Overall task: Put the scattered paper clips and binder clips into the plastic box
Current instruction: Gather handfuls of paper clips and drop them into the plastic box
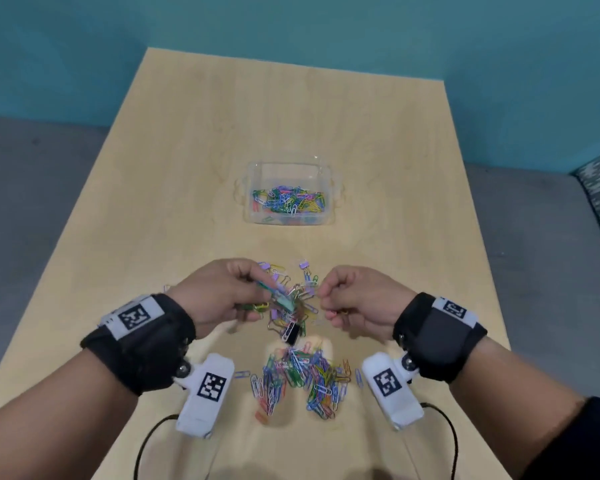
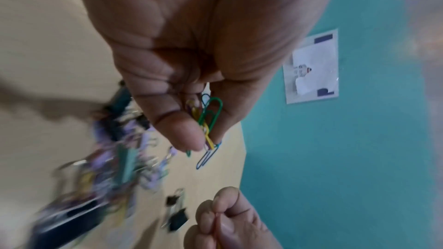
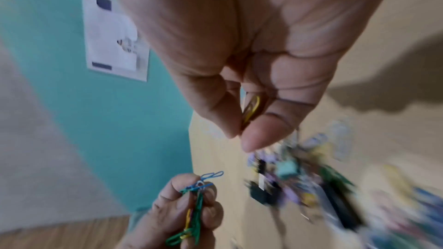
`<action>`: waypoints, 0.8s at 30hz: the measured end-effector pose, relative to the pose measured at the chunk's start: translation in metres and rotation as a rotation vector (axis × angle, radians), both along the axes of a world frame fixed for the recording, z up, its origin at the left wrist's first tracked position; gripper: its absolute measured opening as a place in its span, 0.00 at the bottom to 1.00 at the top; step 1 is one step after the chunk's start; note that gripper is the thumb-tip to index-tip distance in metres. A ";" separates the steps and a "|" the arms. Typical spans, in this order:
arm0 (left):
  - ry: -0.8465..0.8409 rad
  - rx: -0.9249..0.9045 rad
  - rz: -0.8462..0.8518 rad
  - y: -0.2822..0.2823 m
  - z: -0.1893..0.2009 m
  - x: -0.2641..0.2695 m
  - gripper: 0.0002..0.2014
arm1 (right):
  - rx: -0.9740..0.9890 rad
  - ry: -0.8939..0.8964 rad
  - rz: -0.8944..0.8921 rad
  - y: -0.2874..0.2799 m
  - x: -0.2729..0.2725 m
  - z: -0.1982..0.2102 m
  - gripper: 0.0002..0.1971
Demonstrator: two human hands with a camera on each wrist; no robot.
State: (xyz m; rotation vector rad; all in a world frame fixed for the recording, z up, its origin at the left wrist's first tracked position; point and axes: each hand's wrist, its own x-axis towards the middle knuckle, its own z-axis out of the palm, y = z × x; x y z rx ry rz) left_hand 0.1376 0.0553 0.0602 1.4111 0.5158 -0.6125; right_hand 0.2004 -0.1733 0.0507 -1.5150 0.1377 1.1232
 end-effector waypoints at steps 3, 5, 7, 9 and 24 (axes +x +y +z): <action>-0.084 0.033 0.097 0.010 0.015 0.046 0.07 | 0.050 -0.101 -0.092 0.017 0.048 0.020 0.12; -0.150 0.133 0.145 0.016 0.019 0.081 0.08 | -0.001 -0.224 -0.142 0.033 0.082 0.027 0.13; -0.209 0.225 0.171 0.015 0.020 0.114 0.08 | -0.099 -0.351 -0.150 0.052 0.110 0.031 0.12; -0.237 0.304 0.167 0.011 0.016 0.137 0.07 | -0.182 -0.413 -0.122 0.068 0.131 0.029 0.09; 0.019 0.121 -0.616 -0.003 -0.037 -0.095 0.04 | -0.439 -0.489 0.930 -0.064 -0.074 -0.022 0.04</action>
